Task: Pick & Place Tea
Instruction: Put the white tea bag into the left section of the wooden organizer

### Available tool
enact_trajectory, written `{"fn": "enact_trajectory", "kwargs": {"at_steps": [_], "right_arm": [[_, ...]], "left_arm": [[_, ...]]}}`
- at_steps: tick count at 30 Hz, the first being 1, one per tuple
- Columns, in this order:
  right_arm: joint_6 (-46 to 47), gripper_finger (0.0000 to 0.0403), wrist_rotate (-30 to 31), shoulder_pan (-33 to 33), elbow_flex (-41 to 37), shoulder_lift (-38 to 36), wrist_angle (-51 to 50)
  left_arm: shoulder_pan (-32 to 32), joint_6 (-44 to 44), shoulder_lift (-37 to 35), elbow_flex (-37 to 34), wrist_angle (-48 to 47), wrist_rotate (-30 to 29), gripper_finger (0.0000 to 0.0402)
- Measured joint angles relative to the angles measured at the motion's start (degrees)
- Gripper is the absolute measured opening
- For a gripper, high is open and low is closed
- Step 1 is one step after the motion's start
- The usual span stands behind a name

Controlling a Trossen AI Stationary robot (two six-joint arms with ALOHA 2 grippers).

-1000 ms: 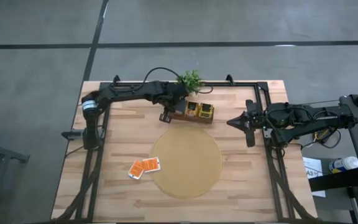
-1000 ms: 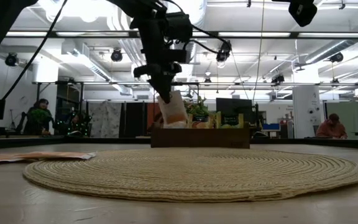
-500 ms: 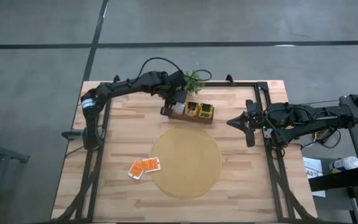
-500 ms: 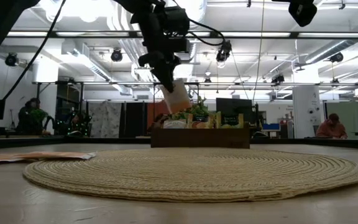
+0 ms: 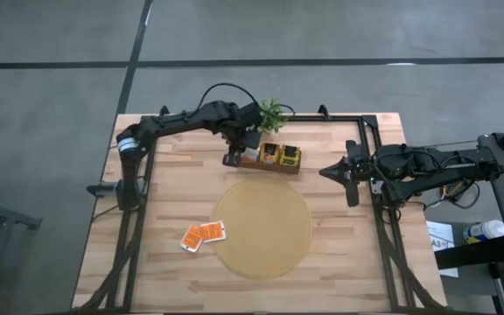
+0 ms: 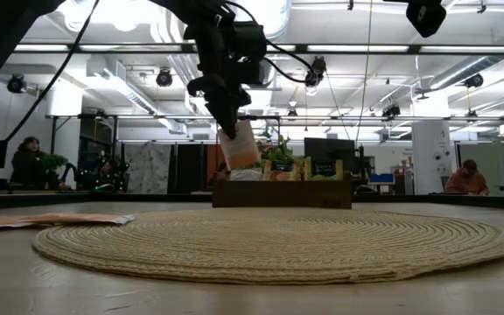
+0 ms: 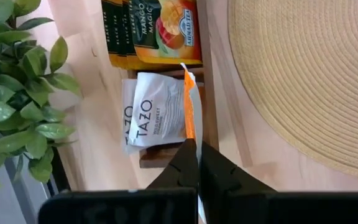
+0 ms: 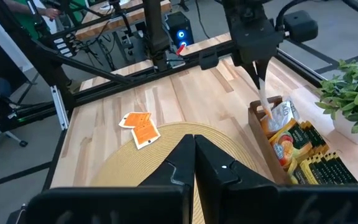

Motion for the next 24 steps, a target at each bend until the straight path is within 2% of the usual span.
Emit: {"fn": "enact_trajectory", "kwargs": {"at_steps": [9,14,24], "right_arm": [[0.17,0.0008,0.0,0.0,0.0,0.0,0.03],[0.85,0.0008,-0.02,0.0,0.0,0.0,0.04],[0.61,0.0008,0.0,0.0,0.0,0.0,-0.04]], "left_arm": [[0.38,0.26,3.81,4.68,-1.36,0.29,0.0],[0.37,0.42,7.12,8.06,-6.23,0.38,0.0],[0.48,0.33,8.51,8.67,-8.06,0.39,0.0]]}}
